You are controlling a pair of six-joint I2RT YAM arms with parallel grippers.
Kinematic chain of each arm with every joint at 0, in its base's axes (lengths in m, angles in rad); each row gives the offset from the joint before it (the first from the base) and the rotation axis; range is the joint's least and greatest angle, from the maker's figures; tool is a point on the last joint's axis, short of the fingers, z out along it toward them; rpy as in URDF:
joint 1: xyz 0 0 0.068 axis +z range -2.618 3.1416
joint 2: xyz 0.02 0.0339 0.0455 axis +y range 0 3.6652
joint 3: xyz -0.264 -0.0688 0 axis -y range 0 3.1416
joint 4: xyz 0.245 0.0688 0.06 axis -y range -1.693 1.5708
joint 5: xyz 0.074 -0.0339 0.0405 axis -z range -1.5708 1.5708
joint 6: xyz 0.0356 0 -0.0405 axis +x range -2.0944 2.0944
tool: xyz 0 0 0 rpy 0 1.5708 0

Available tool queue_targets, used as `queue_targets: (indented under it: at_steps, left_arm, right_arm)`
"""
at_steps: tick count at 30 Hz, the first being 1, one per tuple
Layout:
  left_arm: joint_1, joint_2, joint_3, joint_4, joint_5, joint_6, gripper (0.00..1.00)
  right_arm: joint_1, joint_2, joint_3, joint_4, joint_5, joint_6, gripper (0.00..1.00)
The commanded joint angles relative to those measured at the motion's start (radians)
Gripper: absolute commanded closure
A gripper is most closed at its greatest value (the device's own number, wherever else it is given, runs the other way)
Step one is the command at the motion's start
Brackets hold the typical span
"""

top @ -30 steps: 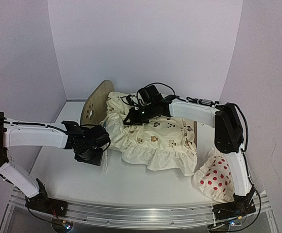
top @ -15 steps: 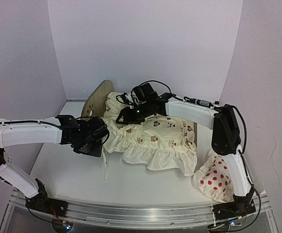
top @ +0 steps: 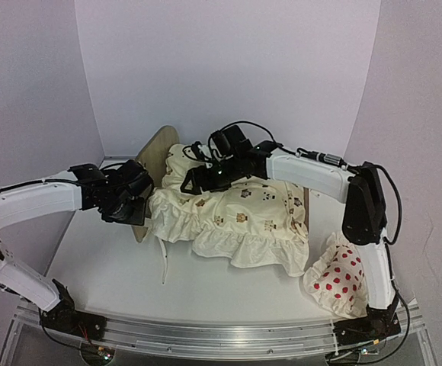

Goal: Set up the pet bed

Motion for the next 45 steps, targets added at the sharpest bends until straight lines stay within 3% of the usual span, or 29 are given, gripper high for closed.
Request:
queue_targets:
  at_steps: [1, 12, 20, 28, 39, 45]
  left_arm:
    - [0.062, -0.022, 0.060, 0.069, 0.002, 0.089, 0.40]
    - [0.215, 0.047, 0.055, 0.268, 0.120, 0.230, 0.34]
    - [0.255, 0.119, 0.037, 0.392, 0.187, 0.293, 0.40]
    - [0.269, 0.165, 0.044, 0.453, 0.211, 0.331, 0.54]
    - [0.269, 0.174, 0.063, 0.478, 0.272, 0.346, 0.96]
    - [0.269, 0.166, 0.093, 0.470, 0.269, 0.343, 1.00]
  right_arm:
    - [0.021, -0.138, -0.077, -0.040, 0.058, -0.040, 0.19]
    - [0.092, -0.355, -0.348, -0.038, 0.118, -0.075, 0.13]
    - [0.146, -0.451, -0.512, -0.030, 0.153, -0.071, 0.15]
    - [0.162, -0.492, -0.609, -0.008, 0.161, -0.058, 0.16]
    - [0.186, -0.500, -0.631, 0.031, 0.119, -0.036, 0.16]
    - [0.262, -0.428, -0.609, 0.112, 0.116, -0.017, 0.20]
